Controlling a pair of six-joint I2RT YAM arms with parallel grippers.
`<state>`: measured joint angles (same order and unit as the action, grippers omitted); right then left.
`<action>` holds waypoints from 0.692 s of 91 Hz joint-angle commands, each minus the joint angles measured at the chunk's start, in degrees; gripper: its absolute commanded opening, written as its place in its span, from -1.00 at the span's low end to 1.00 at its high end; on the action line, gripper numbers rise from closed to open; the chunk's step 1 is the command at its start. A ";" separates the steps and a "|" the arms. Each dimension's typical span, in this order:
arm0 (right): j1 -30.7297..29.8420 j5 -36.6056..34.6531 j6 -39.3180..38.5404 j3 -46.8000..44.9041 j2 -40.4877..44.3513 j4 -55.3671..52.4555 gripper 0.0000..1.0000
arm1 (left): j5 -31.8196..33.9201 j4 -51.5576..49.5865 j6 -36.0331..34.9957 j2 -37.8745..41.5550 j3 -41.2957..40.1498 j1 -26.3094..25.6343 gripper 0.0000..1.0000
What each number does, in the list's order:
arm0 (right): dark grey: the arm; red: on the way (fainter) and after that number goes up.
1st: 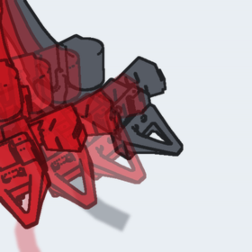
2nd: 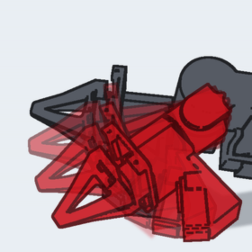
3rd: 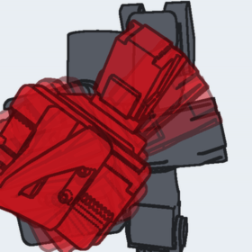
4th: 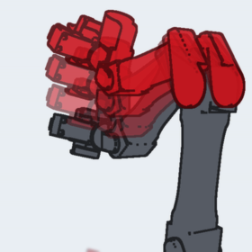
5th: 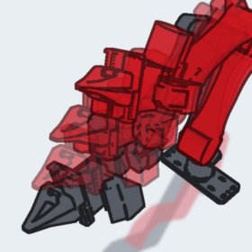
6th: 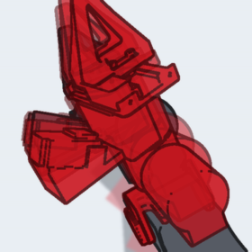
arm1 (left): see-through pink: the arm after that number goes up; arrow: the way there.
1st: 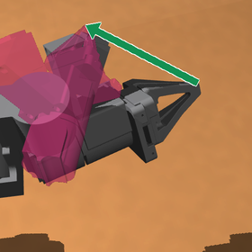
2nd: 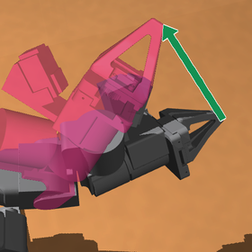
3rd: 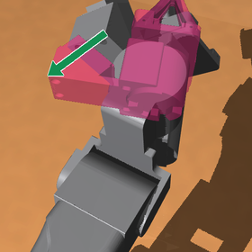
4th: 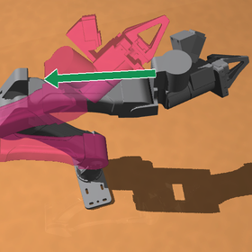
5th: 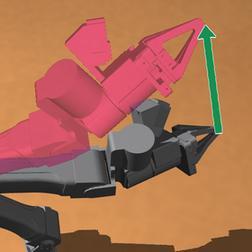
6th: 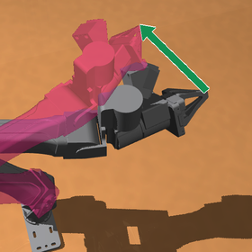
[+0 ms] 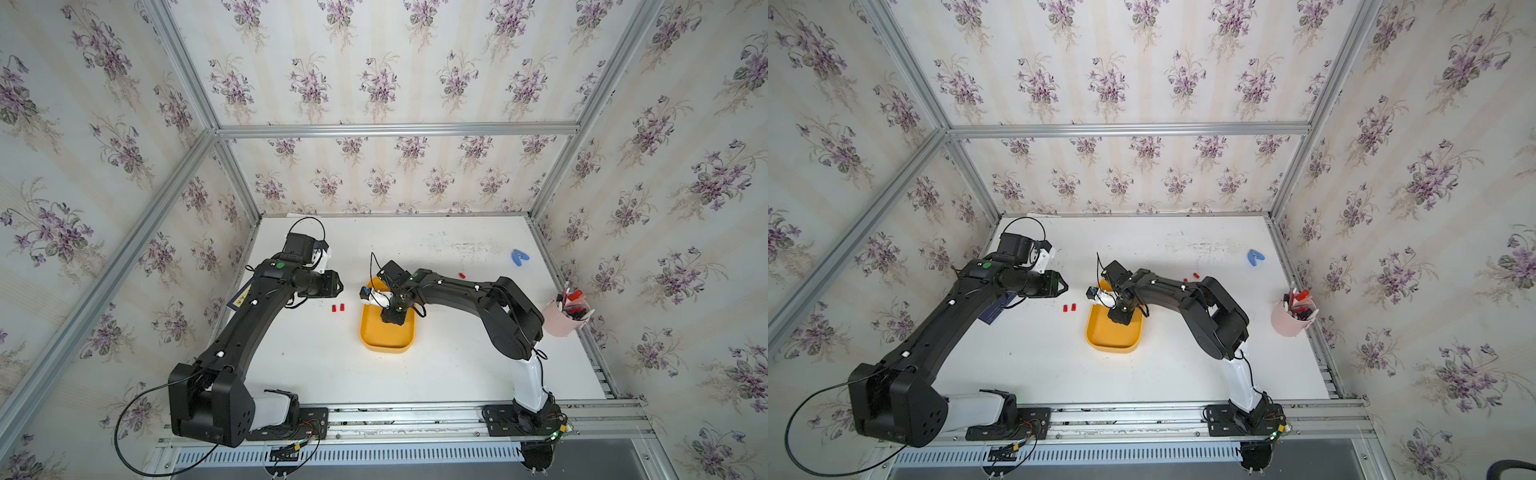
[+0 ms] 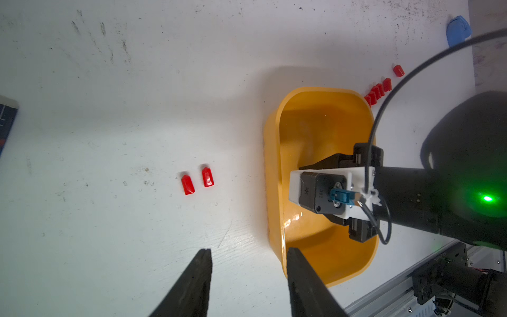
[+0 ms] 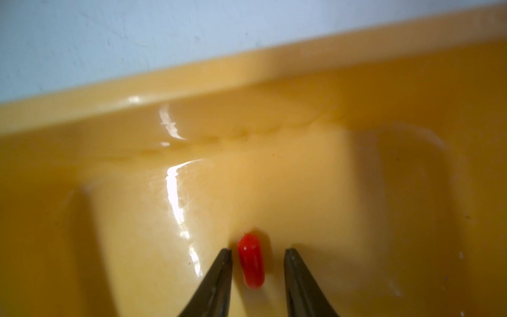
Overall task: Take the screw protection sleeves out of the storage box
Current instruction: Pick up the screw protection sleeve from the storage box.
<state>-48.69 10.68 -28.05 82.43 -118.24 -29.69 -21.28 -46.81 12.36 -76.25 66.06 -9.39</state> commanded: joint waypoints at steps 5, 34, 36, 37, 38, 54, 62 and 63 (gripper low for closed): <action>-0.05 -0.66 0.14 0.06 -0.17 0.62 -0.25 | -0.07 0.58 -0.42 0.31 -0.29 0.08 -0.01; 0.01 -1.10 0.16 0.85 -1.40 0.80 -0.35 | -0.17 0.75 -0.45 0.31 -0.52 0.05 -0.01; 0.00 -1.10 0.21 0.88 -1.41 0.78 -0.38 | -0.17 0.75 -0.48 0.31 -0.50 0.11 -0.01; 0.00 -1.14 0.20 0.88 -1.40 0.78 -0.38 | -0.12 0.75 -0.49 0.31 -0.50 0.09 -0.01; 0.00 -1.16 0.20 0.88 -1.35 0.78 -0.39 | -0.10 0.71 -0.49 0.31 -0.50 0.08 -0.01; -0.09 -0.44 0.33 -0.46 -0.68 1.51 -0.53 | -0.02 0.80 -0.57 0.22 -0.54 0.08 -0.02; -0.09 -0.71 0.70 -0.81 -0.64 1.50 -0.58 | 0.16 0.79 -0.67 0.22 -0.55 0.07 -0.02; -0.09 -0.64 0.75 -0.84 -0.61 1.49 -0.58 | 0.13 0.77 -0.67 0.22 -0.57 0.07 -0.02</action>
<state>-48.73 10.72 -28.03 82.15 -118.98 -27.57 -21.23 -46.65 12.36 -76.14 65.56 -9.39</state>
